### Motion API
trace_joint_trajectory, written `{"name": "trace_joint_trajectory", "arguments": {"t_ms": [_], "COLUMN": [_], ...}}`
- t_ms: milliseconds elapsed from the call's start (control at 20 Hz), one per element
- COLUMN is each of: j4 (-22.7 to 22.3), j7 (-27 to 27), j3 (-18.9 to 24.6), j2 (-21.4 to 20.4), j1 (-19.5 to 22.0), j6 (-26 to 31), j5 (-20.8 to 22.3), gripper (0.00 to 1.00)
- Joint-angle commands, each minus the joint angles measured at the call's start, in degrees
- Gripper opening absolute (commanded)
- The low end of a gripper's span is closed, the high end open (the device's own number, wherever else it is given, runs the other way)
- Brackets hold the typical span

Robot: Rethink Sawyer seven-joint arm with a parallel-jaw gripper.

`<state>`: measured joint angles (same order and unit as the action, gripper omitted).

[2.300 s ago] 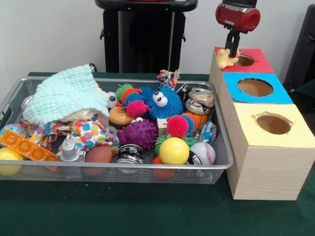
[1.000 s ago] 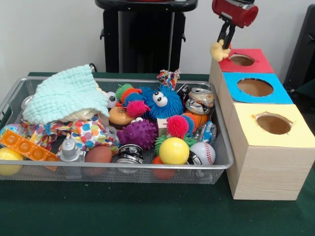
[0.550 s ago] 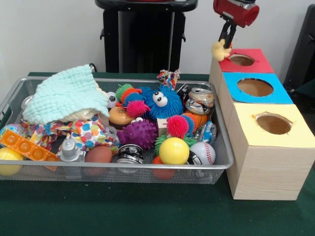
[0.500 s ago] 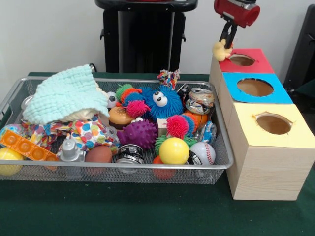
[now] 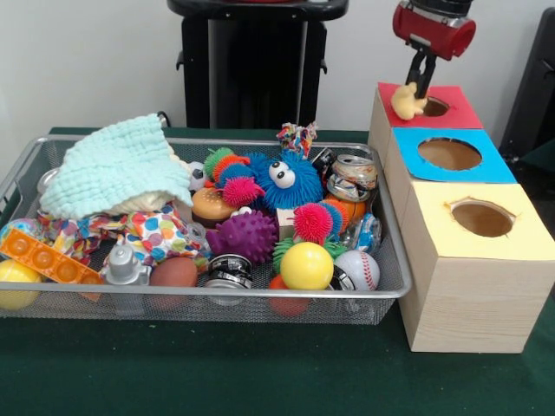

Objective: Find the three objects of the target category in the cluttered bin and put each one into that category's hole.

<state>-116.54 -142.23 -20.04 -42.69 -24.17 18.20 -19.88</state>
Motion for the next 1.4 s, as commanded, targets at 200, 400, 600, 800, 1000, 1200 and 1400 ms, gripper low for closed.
{"name": "trace_joint_trajectory", "arguments": {"t_ms": [200, 400, 600, 800, 1000, 1200, 1400], "j4": [0.47, 2.05, 2.05, 2.14, 1.63, 1.63, 2.06], "j7": [-10.39, -9.45, -9.11, -8.53, -10.2, -10.14, -10.19], "j3": [9.36, 7.28, 7.13, 7.9, 8.77, 7.91, 6.44], "j2": [5.95, 8.38, 8.77, 8.64, 7.78, 5.14, 1.46], "j1": [2.94, 1.6, 1.33, 1.66, 2.09, 2.09, 1.84], "j6": [-8.51, -10.58, -9.51, -7.86, -5.84, -1.0, 3.82], "j5": [-3.44, -1.51, -1.48, -1.64, -3.67, -4.01, -3.8], "gripper": [0.0, 0.0, 1.0, 1.0, 1.0, 1.0, 1.0]}}
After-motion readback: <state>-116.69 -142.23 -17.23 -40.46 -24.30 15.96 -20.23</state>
